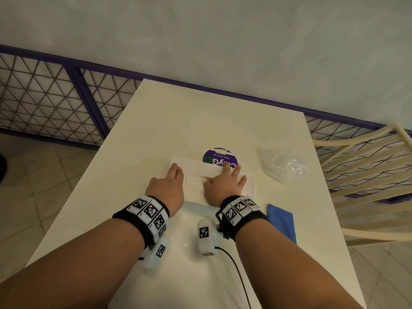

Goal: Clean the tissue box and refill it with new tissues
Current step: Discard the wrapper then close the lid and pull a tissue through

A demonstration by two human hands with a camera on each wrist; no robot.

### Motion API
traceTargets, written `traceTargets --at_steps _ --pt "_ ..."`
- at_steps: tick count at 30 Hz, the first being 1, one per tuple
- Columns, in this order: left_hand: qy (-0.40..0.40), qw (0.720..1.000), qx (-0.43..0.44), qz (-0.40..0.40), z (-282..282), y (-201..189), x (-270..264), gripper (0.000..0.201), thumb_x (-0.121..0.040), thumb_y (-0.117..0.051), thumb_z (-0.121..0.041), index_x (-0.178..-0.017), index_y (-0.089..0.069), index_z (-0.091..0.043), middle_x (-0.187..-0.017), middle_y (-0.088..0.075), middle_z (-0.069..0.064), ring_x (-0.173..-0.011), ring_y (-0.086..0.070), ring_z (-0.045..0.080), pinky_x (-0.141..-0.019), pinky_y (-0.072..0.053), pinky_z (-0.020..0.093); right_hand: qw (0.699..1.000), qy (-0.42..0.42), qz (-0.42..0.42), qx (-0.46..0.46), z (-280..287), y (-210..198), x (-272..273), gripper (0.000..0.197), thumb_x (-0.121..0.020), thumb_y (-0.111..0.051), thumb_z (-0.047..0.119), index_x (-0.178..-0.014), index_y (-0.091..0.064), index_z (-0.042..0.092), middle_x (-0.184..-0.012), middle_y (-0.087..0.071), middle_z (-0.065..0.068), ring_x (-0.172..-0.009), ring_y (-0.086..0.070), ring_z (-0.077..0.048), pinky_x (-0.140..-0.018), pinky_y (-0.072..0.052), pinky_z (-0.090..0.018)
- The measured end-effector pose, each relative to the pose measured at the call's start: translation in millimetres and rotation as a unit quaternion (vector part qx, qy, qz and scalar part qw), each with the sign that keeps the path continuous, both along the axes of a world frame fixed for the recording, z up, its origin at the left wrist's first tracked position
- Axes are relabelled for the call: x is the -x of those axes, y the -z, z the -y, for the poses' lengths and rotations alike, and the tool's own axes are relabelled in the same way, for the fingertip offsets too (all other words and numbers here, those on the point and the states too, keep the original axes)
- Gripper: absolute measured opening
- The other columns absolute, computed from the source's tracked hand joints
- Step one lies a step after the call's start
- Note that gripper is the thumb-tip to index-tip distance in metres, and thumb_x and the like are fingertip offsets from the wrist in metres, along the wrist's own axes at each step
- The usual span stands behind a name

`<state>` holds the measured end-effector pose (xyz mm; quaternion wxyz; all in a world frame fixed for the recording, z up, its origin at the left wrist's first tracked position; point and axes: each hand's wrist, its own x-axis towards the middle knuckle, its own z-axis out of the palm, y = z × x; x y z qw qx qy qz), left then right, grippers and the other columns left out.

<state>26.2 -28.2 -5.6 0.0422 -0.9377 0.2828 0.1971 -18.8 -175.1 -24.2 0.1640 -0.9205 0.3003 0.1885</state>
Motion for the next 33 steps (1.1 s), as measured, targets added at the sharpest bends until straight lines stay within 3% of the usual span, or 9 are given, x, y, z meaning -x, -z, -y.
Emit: traceTargets --at_steps 4,7,10,14,21,23,25,28,33 --pt "-0.007 1.0 -0.001 -0.012 -1 -7 4 0.071 -0.086 -0.031 0.0 -0.15 -0.003 -0.01 -0.16 0.009 0.004 -0.094 -0.056 0.027 -0.098 -0.036 0.039 0.999 -0.005 0.047 -0.013 2 3 4 0.041 -0.092 -0.04 0.046 -0.099 -0.073 0.022 -0.161 -0.002 0.003 -0.148 0.012 -0.024 -0.113 0.011 -0.06" --pt "-0.005 1.0 -0.004 -0.012 -1 -9 4 0.07 -0.087 -0.03 -0.001 -0.15 -0.002 -0.01 -0.16 0.009 0.004 -0.097 -0.056 0.027 -0.099 -0.036 0.04 0.999 0.009 0.031 -0.02 0 1 2 0.035 -0.093 -0.043 0.045 -0.109 -0.07 0.03 -0.161 0.008 0.004 -0.147 0.016 -0.023 -0.113 0.011 -0.06" --pt "-0.002 1.0 -0.007 -0.015 -1 -8 2 0.071 -0.085 -0.031 0.0 -0.15 -0.002 -0.009 -0.16 0.009 0.005 -0.085 -0.052 0.026 -0.099 -0.036 0.041 0.999 0.03 0.029 -0.032 -3 -1 -1 0.034 -0.09 -0.047 0.048 -0.107 -0.071 0.03 -0.161 0.008 0.007 -0.147 0.017 -0.021 -0.113 0.012 -0.058" --pt "0.002 1.0 -0.004 -0.007 -2 -4 1 0.071 -0.086 -0.031 -0.002 -0.15 -0.002 -0.009 -0.16 0.009 0.006 -0.099 -0.059 0.026 -0.098 -0.037 0.04 0.997 0.052 0.056 -0.023 -7 3 0 0.031 -0.087 -0.05 0.047 -0.1 -0.073 0.032 -0.161 -0.004 0.009 -0.147 0.014 -0.02 -0.112 0.012 -0.059" --pt "0.001 1.0 -0.006 0.004 1 2 -1 0.072 -0.084 -0.032 -0.003 -0.15 -0.002 -0.008 -0.159 0.009 0.007 -0.097 -0.061 0.025 -0.093 -0.038 0.039 0.988 0.029 0.147 -0.043 -17 3 3 0.033 -0.09 -0.04 0.029 -0.071 -0.066 0.021 -0.154 -0.029 0.016 -0.148 -0.002 -0.014 -0.111 0.011 -0.064" --pt "0.002 1.0 -0.004 0.004 1 1 0 0.072 -0.084 -0.032 -0.003 -0.15 -0.003 -0.008 -0.159 0.009 0.007 -0.096 -0.061 0.025 -0.091 -0.038 0.038 0.99 0.019 0.136 -0.021 -20 4 2 0.035 -0.092 -0.037 0.025 -0.085 -0.07 0.016 -0.157 -0.023 0.011 -0.148 -0.002 -0.014 -0.111 0.009 -0.065" --pt "0.003 1.0 -0.002 0.002 -1 0 0 0.071 -0.085 -0.031 -0.002 -0.15 -0.003 -0.008 -0.159 0.008 0.007 -0.096 -0.061 0.025 -0.091 -0.038 0.038 0.996 0.017 0.088 0.025 -19 5 5 0.037 -0.091 -0.034 0.021 -0.106 -0.067 0.015 -0.162 -0.003 0.001 -0.149 0.007 -0.019 -0.11 0.01 -0.065" --pt "0.002 1.0 -0.003 0.0 -2 -2 1 0.071 -0.085 -0.032 -0.002 -0.15 -0.003 -0.009 -0.159 0.008 0.006 -0.096 -0.06 0.025 -0.087 -0.037 0.036 0.999 0.032 0.035 0.024 -14 4 14 0.041 -0.088 -0.031 0.024 -0.117 -0.06 0.02 -0.159 0.021 -0.004 -0.145 0.023 -0.024 -0.108 0.018 -0.063" --pt "0.006 1.0 0.003 0.014 -1 0 1 0.069 -0.084 -0.033 -0.003 -0.148 -0.006 -0.007 -0.159 0.005 0.008 -0.091 -0.061 0.026 -0.079 -0.035 0.035 0.999 0.012 -0.032 0.037 -9 -7 2 0.047 -0.087 -0.032 0.03 -0.123 -0.057 0.013 -0.16 0.018 -0.007 -0.144 0.025 -0.028 -0.109 0.019 -0.063"
